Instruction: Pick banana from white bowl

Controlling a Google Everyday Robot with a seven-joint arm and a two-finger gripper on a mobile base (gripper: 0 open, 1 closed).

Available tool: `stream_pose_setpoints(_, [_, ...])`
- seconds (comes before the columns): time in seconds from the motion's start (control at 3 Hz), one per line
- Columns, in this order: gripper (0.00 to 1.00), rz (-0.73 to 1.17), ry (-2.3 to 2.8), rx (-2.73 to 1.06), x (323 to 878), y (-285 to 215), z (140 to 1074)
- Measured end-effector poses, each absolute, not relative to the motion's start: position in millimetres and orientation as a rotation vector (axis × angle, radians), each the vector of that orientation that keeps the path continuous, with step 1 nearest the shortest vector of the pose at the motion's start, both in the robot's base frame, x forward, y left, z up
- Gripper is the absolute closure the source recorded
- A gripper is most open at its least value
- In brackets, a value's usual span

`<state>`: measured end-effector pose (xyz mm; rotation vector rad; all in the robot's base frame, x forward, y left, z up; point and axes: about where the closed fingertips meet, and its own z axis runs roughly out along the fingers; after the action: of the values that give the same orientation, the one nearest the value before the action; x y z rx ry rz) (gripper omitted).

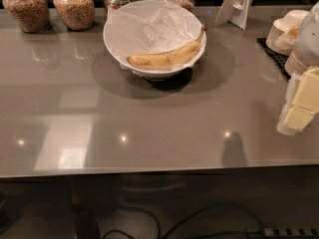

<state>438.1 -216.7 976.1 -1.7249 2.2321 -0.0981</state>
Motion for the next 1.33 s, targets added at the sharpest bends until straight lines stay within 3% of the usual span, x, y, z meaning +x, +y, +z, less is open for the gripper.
stream_pose_setpoints(0.67, [0.00, -0.098, 2.207, -1.709, 442.6, -213.8, 978.3])
stream_pose_setpoints(1.33, [0.00, -0.033, 1.931, -1.646, 524.6, -166.6, 980.3])
